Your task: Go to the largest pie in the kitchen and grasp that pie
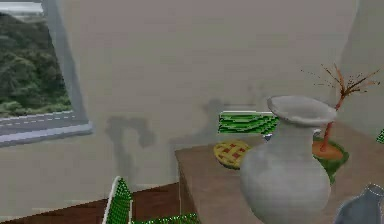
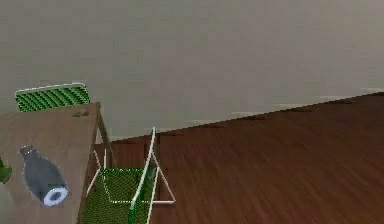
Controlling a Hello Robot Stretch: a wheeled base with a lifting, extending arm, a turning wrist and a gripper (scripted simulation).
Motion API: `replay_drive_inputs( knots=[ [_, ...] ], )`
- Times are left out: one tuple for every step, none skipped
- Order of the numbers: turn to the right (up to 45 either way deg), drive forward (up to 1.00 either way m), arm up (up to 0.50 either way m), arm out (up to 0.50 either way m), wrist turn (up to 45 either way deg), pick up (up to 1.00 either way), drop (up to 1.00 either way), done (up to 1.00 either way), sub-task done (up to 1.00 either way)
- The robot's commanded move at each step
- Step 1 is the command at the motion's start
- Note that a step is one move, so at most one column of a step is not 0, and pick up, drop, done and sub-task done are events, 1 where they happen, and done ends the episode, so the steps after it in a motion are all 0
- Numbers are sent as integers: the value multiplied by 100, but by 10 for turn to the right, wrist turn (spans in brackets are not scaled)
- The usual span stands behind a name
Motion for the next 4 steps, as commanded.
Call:
replay_drive_inputs(
  knots=[
    [-450,0,0,0,0,0,0,0,0],
    [-240,0,0,0,0,0,0,0,0],
    [0,0,50,0,0,0,0,0,0],
    [0,0,36,0,0,0,0,0,0]
  ],
)
